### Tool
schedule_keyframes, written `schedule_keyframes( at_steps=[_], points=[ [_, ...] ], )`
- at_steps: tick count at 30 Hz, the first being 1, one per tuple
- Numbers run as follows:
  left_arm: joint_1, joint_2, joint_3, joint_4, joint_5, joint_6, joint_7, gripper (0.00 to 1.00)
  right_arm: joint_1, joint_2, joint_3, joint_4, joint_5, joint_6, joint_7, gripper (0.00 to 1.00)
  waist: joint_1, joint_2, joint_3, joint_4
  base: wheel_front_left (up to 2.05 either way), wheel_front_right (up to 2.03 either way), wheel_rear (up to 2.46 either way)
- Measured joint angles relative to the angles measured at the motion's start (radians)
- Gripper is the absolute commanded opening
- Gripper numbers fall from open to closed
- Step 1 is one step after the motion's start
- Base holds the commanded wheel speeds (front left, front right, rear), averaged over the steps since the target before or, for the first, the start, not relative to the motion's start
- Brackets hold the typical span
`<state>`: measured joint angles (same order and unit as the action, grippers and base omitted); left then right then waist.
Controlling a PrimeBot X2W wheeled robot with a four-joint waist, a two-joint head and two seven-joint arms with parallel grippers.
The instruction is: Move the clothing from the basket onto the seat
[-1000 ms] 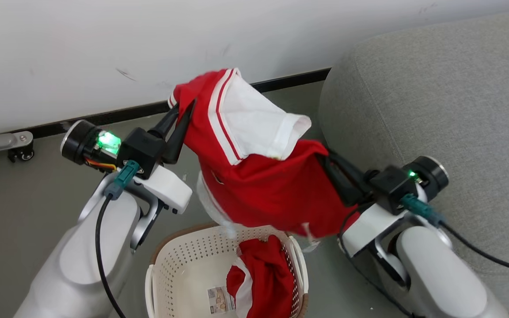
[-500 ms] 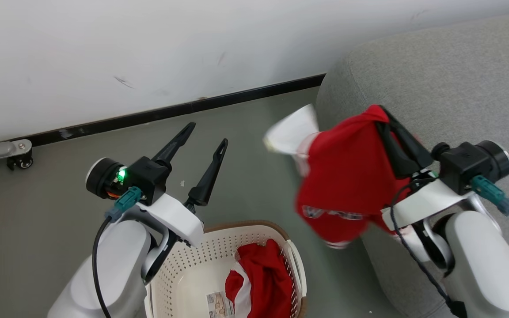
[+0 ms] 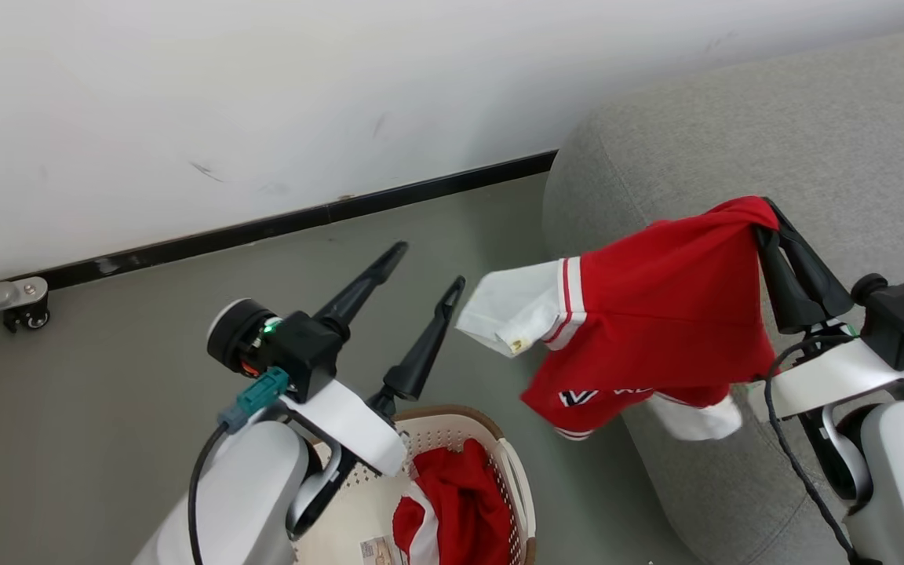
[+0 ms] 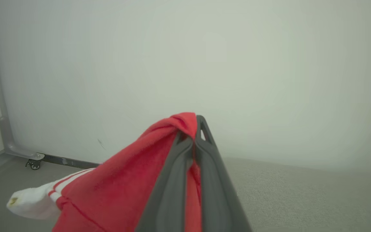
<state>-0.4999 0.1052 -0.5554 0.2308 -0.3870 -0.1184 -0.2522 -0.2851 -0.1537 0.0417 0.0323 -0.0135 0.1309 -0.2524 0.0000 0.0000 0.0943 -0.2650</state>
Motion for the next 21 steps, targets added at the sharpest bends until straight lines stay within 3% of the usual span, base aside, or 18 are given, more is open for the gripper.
schedule_keyframes(
  at_steps=[21],
  points=[
    [0.082, 0.025, -0.065, -0.073, -0.019, -0.007, 0.000, 1.00, 0.120, -0.013, -0.068, -0.075, -0.032, 0.000, 0.000, 0.00, 0.0000, 0.0000, -0.041, -0.094, 0.00, 0.00, 0.00]
  ],
)
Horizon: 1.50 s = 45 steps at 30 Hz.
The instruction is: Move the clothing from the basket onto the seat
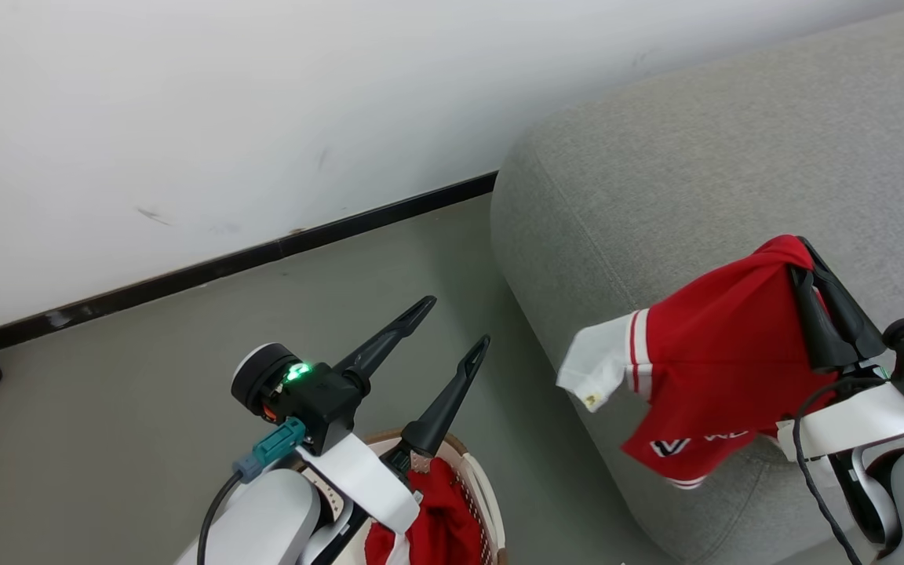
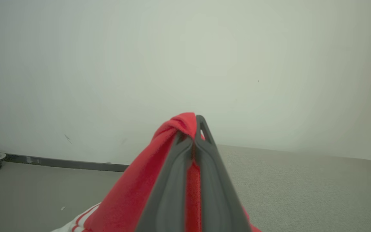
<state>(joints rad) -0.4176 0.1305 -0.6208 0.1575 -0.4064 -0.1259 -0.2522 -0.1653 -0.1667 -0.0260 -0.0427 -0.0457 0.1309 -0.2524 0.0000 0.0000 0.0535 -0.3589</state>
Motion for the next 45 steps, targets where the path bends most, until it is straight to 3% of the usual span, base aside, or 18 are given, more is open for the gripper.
schedule_keyframes(
  at_steps=[17, 24, 36, 45],
  points=[
    [0.040, 0.010, -0.027, -0.046, -0.007, 0.000, 0.000, 1.00, 0.021, -0.023, -0.010, -0.005, 0.014, 0.000, 0.000, 0.00, 0.0000, 0.0000, -0.012, -0.044, 0.00, 0.00, 0.00],
    [0.046, 0.028, -0.033, -0.056, -0.007, 0.000, 0.000, 1.00, 0.007, -0.062, 0.011, 0.078, 0.043, 0.000, 0.000, 0.00, 0.0000, 0.0000, 0.001, -0.035, 0.00, 0.00, 0.00],
    [0.059, 0.049, -0.031, -0.084, 0.005, 0.002, 0.005, 1.00, -0.304, -0.190, 0.021, 0.199, 0.070, 0.000, 0.027, 0.00, 0.0000, 0.0000, 0.046, -0.011, 0.00, 0.00, 0.00],
    [0.051, 0.055, -0.026, -0.130, 0.015, 0.014, 0.024, 1.00, -0.503, -0.224, -0.057, 0.338, 0.132, 0.000, 0.065, 0.00, 0.0000, 0.0000, 0.094, 0.016, 0.00, 0.00, 0.00]
  ],
)
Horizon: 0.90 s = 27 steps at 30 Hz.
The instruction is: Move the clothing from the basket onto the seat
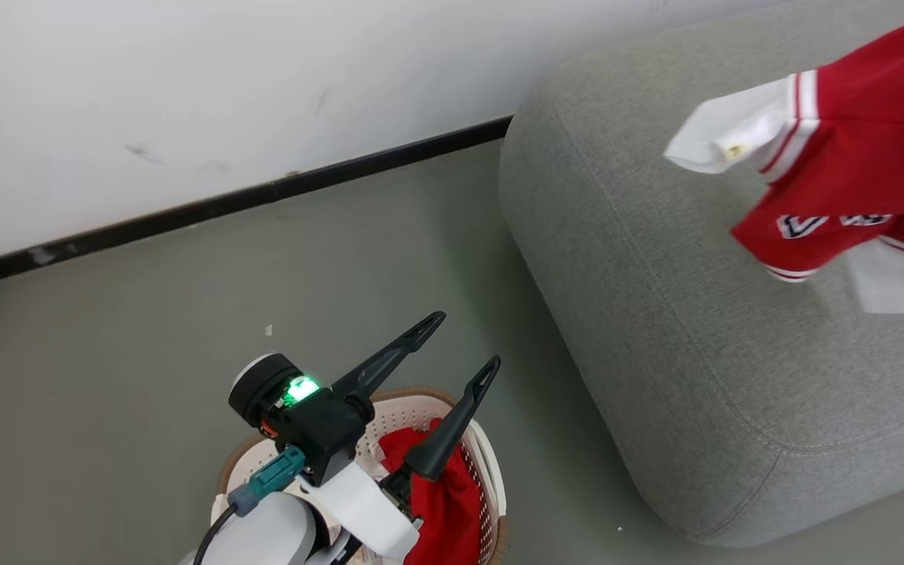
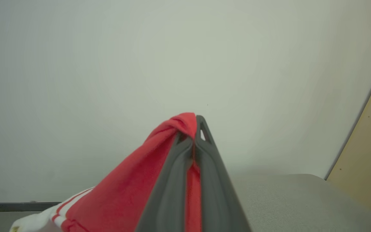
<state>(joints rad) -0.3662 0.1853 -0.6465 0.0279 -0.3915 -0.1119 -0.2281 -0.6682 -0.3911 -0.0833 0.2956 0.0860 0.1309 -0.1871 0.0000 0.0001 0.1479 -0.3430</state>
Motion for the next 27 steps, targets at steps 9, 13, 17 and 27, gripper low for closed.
schedule_keyframes(
  at_steps=[9, 13, 17, 27],
  points=[
    [-0.031, -0.003, -0.014, -0.045, 0.024, 0.004, 0.026, 1.00, -0.096, -0.082, -0.031, 0.119, -0.020, 0.000, 0.022, 0.00, 0.0000, 0.0000, 0.062, 0.036, 0.00, 0.00, 0.00],
    [-0.052, -0.008, -0.025, -0.062, 0.033, 0.004, 0.040, 1.00, -0.108, -0.123, -0.059, 0.176, -0.045, 0.000, 0.022, 0.00, 0.0000, 0.0000, 0.101, 0.058, 0.00, 0.00, 0.00],
    [-0.081, -0.019, -0.042, -0.079, 0.043, 0.004, 0.048, 1.00, -0.121, -0.157, -0.117, 0.208, -0.077, 0.000, 0.019, 0.00, 0.0000, 0.0000, 0.132, 0.075, 0.00, 0.00, 0.00],
    [-0.135, -0.031, -0.083, -0.096, 0.058, 0.002, 0.061, 1.00, -0.135, -0.124, -0.182, 0.299, -0.098, 0.000, -0.021, 0.00, 0.0000, 0.0000, 0.205, 0.108, 0.00, 0.00, 0.00]
  ],
)
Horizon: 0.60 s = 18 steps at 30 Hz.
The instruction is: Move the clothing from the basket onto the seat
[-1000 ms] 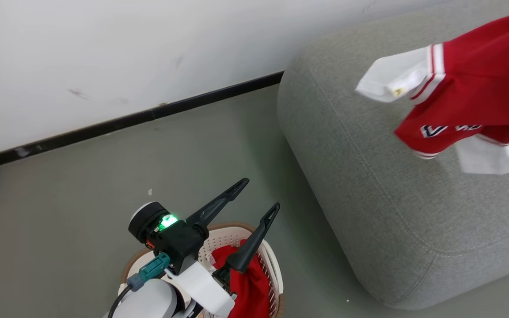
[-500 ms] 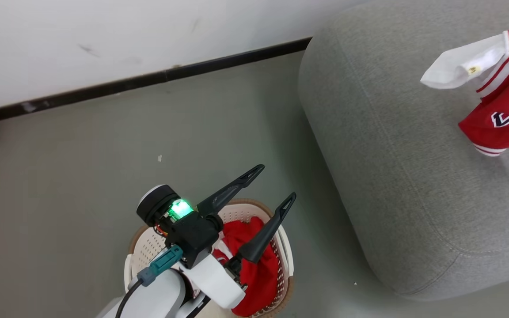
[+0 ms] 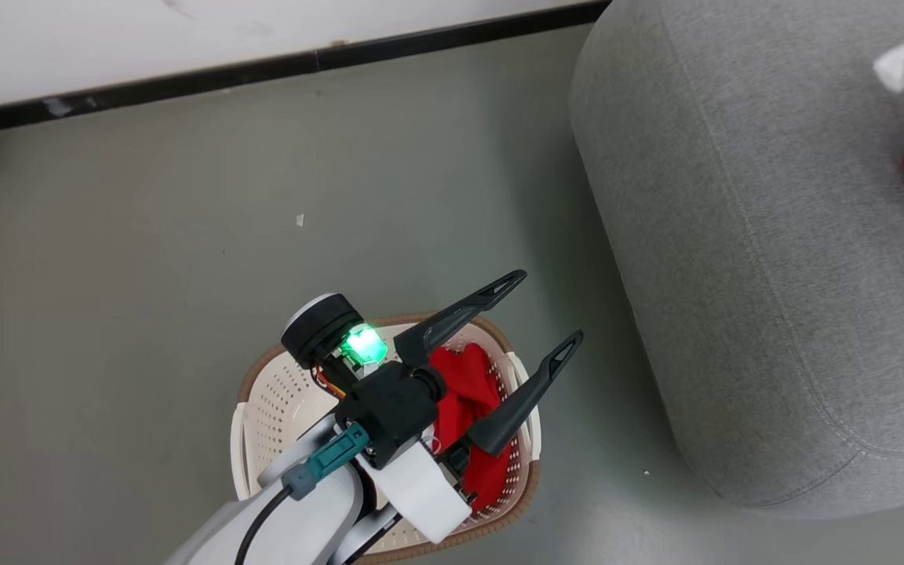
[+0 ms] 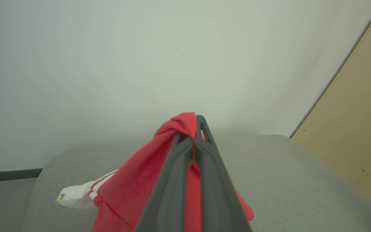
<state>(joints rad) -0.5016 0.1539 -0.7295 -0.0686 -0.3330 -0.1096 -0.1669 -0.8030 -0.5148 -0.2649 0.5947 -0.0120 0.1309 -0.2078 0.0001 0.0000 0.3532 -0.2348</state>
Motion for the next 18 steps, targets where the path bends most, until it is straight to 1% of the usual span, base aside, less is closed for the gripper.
schedule_keyframes(
  at_steps=[3, 9, 18],
  points=[
    [-0.019, 0.002, -0.012, 0.000, 0.007, 0.000, 0.008, 1.00, 0.040, 0.032, -0.020, 0.036, 0.000, 0.000, -0.010, 0.00, 0.0000, 0.0000, 0.020, 0.007, 0.00, 0.00, 0.00],
    [-0.049, 0.003, -0.028, 0.005, 0.012, -0.004, 0.009, 1.00, 0.084, 0.047, -0.101, 0.084, 0.006, 0.000, -0.023, 0.00, 0.0000, 0.0000, 0.057, 0.013, 0.00, 0.00, 0.00],
    [-0.081, 0.008, -0.037, 0.026, 0.019, -0.008, 0.007, 1.00, 0.120, 0.124, -0.108, 0.109, 0.020, 0.000, -0.034, 0.00, 0.0000, 0.0000, 0.097, 0.003, 0.00, 0.00, 0.00]
  ],
)
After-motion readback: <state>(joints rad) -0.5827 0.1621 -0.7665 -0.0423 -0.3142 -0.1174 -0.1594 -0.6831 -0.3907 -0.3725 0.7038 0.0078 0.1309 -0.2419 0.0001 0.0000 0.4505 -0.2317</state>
